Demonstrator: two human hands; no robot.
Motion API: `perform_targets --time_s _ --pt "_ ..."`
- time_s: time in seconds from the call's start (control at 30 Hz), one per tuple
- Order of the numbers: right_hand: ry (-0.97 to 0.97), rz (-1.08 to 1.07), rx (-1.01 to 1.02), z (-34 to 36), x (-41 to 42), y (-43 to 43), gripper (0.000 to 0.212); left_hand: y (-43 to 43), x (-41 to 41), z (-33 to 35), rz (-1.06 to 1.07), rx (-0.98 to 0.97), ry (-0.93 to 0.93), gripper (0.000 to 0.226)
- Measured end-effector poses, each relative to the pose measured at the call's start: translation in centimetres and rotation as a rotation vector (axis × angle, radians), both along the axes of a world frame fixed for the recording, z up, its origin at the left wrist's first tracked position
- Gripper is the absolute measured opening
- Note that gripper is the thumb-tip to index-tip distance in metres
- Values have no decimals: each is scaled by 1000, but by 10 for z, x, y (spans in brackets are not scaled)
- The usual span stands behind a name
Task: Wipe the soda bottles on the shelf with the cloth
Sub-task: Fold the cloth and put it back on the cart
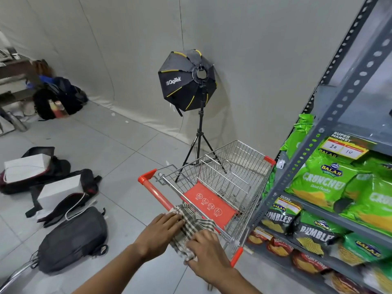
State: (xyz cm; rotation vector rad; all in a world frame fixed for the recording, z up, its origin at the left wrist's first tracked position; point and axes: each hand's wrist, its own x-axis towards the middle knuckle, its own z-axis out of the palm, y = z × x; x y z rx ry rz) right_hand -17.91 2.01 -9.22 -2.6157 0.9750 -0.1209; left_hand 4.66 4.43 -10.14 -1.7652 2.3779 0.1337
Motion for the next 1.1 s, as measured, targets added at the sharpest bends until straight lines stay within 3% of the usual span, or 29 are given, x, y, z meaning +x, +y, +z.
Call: perform_targets --time_s 0.37,0.57,0.83,1.0,1.1 --pt "-125 23 76 1 -10 -10 69 2 -2 0 12 61 83 94" --pt "-113 -5 12 5 -21 -22 59 -8 -10 6 73 57 149 89" --pt "-22 10 111 3 -18 -27 50 -20 -14 -4 79 91 53 69" --pt "18 -29 156 -3 -13 -25 49 -28 -14 -9 47 86 13 79" --pt "1 -16 131 -3 -14 -24 51 -29 -17 -11 49 70 13 69"
